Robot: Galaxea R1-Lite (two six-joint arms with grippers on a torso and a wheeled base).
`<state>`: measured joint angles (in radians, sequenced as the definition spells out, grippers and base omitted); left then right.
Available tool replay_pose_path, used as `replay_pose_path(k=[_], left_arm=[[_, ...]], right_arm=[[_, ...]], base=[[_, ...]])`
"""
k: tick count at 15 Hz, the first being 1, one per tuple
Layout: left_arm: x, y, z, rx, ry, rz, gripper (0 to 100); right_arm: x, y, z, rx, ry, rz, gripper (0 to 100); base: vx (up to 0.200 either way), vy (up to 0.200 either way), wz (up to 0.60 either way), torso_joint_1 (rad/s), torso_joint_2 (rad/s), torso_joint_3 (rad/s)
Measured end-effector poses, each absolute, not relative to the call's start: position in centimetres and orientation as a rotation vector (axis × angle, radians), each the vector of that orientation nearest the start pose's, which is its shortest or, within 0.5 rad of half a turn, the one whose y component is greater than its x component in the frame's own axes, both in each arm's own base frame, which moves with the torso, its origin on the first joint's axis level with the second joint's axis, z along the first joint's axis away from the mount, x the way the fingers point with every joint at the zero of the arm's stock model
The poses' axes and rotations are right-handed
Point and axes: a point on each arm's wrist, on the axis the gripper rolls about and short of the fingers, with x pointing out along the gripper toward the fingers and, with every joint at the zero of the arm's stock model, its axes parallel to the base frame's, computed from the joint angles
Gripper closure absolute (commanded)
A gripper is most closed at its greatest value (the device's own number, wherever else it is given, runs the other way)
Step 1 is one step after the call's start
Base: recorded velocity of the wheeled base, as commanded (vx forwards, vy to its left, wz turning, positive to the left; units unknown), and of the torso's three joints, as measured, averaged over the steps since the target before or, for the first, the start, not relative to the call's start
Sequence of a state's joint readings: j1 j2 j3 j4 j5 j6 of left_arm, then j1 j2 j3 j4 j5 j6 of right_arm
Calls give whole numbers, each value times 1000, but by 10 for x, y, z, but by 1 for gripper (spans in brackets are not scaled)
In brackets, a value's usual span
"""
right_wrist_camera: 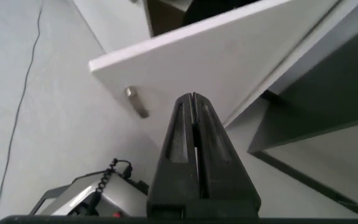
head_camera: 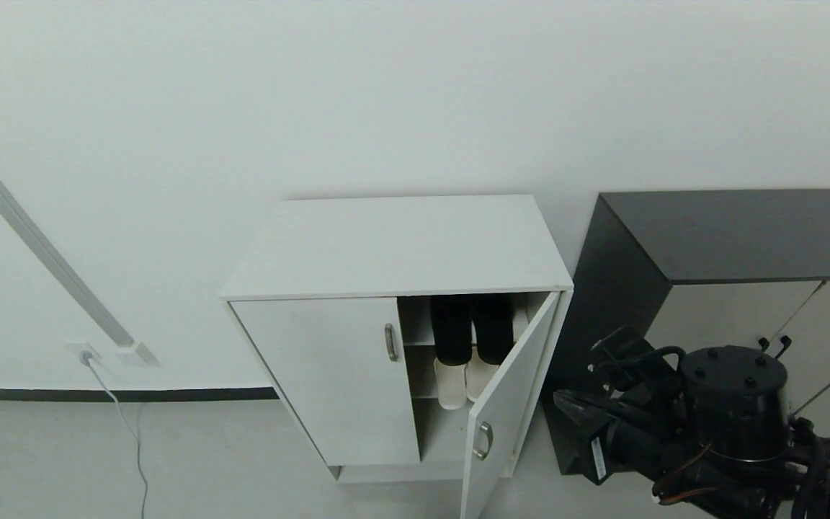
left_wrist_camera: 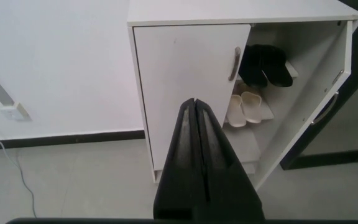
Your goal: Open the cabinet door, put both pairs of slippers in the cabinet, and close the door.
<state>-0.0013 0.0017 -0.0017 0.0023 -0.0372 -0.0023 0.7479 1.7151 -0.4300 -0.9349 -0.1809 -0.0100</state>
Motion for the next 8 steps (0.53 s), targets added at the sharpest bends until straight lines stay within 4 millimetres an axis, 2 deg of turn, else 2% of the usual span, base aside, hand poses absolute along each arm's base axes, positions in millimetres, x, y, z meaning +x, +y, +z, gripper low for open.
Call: replay_pose_path(k=[4, 8], left_arm=[[-23, -1, 76, -3, 2, -37, 100], [-23, -1, 76, -3, 3, -37, 100]], right_arm=[[193, 182, 107, -177, 346, 588, 100], [204, 193, 93, -155, 355, 592, 100]], base=[[0, 0, 0, 0, 0, 0], [0, 0, 0, 0, 0, 0]])
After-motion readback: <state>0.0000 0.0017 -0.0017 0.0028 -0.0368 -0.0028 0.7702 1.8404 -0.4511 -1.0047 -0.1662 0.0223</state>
